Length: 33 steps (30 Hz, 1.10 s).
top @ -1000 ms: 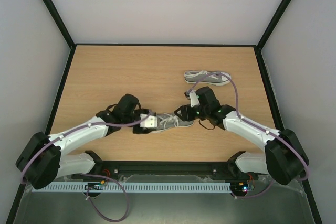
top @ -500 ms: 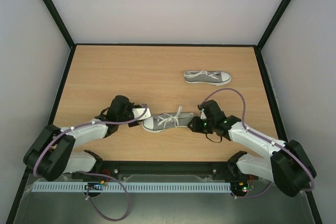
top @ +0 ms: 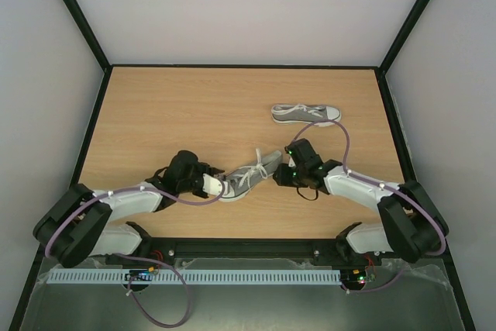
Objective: Tie the shoes
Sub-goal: Tie the shoelace on the shoe.
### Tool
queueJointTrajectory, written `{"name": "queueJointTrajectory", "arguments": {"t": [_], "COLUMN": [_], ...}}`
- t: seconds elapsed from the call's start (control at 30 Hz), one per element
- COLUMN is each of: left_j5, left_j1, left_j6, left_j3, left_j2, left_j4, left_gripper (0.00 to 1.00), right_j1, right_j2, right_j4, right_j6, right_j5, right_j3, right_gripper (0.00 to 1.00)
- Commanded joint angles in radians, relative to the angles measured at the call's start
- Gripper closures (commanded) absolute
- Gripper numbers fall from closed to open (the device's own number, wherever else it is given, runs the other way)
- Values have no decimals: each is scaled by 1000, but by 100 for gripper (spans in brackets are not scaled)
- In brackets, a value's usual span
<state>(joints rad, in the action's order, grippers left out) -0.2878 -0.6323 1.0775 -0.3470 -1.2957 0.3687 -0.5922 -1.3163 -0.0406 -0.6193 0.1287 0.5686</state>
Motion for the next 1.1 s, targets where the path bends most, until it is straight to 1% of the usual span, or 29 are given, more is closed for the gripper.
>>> {"name": "queueJointTrajectory", "arguments": {"t": [0.0, 0.13, 0.23, 0.27, 0.33, 0.47, 0.53, 0.6, 0.7, 0.77, 0.83, 0.87, 0.97, 1.07], "left_j5": [-88, -140, -151, -153, -158, -126, -118, -133, -139, -155, -175, -181, -199, -250], "left_j1": [-11, -29, -57, -63, -64, -62, -41, 2, 74, 112, 137, 143, 149, 148], "left_j6": [14, -13, -71, -90, -106, -138, -150, -55, 83, 164, 244, 271, 314, 383], "left_j3": [12, 33, 56, 52, 45, 28, -10, -49, -105, -150, -198, -223, -295, -341], "left_j2": [33, 59, 78, 82, 90, 124, 135, 119, 48, -15, -81, -117, -215, -307], "left_j4": [-56, -35, 53, 58, 43, 28, -5, -47, -61, -56, -45, -29, 16, 23], "left_gripper": [66, 65, 64, 64, 64, 69, 68, 63, 42, 34, 31, 30, 31, 30], "right_j1": [0, 6, 26, 34, 53, 72, 72, 72, 65, 47, -3, -22, -60, -92], "right_j2": [-59, -75, -53, -50, -49, -56, -36, 19, 121, 169, 194, 192, 145, 65], "right_j4": [23, 44, 65, 59, 36, 38, 65, 111, 195, 280, 331, 335, 323, 280], "right_j6": [79, 91, 124, 135, 144, 111, 130, 186, 328, 438, 547, 573, 612, 648], "right_j5": [18, 26, 57, 60, 63, 89, 126, 147, 119, 105, 75, 44, -5, -47], "right_j3": [28, 37, 39, 40, 41, -3, -27, -47, -80, -123, -148, -145, -113, -56], "right_gripper": [68, 67, 64, 63, 62, 61, 59, 58, 52, 50, 50, 49, 49, 49]}}
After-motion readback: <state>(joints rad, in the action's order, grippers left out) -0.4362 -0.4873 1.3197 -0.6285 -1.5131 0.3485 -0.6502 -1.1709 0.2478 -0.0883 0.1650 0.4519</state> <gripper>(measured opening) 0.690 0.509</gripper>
